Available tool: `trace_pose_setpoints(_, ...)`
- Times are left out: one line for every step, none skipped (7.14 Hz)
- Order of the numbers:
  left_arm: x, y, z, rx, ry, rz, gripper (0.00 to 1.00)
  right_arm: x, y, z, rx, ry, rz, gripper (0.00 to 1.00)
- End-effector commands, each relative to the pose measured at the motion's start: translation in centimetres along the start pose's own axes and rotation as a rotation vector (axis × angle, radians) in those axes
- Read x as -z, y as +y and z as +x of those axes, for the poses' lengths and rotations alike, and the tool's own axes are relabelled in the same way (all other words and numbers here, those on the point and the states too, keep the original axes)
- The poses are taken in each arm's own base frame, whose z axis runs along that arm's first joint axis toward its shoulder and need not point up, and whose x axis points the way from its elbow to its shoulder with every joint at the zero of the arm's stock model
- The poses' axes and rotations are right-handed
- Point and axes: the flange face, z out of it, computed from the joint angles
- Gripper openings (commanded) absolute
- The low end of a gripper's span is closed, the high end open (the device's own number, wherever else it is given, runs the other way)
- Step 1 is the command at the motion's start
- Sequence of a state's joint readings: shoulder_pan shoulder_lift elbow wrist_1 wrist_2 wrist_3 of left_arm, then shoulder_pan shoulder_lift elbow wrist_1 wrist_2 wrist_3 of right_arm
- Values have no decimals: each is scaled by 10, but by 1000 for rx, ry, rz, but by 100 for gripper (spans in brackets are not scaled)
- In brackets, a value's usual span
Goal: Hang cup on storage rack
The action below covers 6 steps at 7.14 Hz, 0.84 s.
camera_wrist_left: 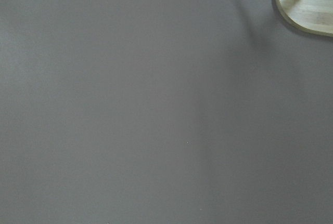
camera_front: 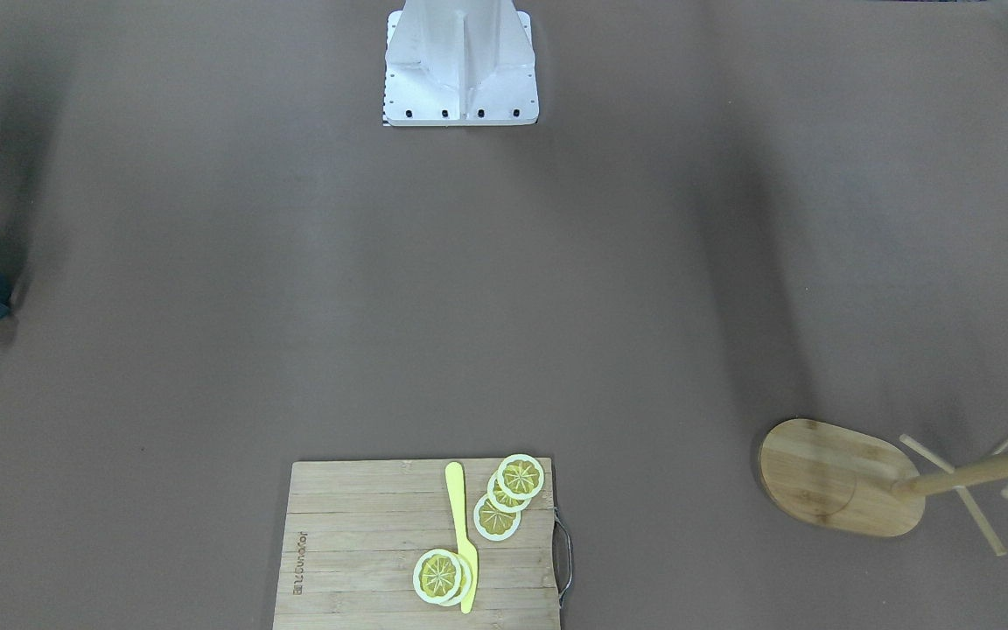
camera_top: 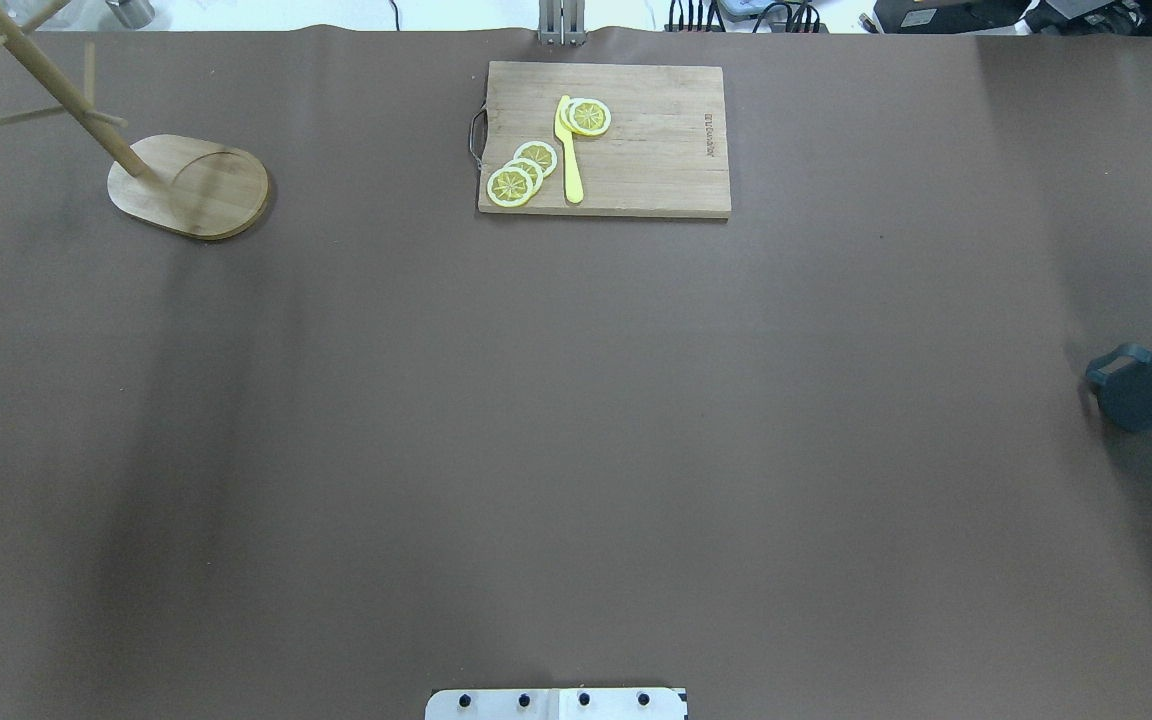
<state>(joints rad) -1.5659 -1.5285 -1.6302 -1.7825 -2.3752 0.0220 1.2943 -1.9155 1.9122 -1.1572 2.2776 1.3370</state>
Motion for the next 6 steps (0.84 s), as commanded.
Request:
trace_pose_setpoints(0, 0, 0, -1, 1, 0, 98, -12, 14, -8, -121, -20, 30, 99)
trace_pose_setpoints(0, -1, 0, -2, 1, 1, 98, -22, 24, -16, -163, -21, 56, 99)
trace_pose_setpoints(2, -1, 1, -4, 1, 3, 98, -40, 35, -20, -199, -24, 71, 99)
trace_pose_setpoints(2, -1, 1, -4, 1, 3, 98, -53, 43, -22, -224, -46, 69, 99)
trace_pose_setpoints(1, -1, 1, -1, 1, 2, 98, -67, 38, -10, -235, -50, 81, 99)
trace_pose_setpoints(2, -1, 1, -2, 1, 3, 98, -79, 32, 4, -247, -69, 88, 99)
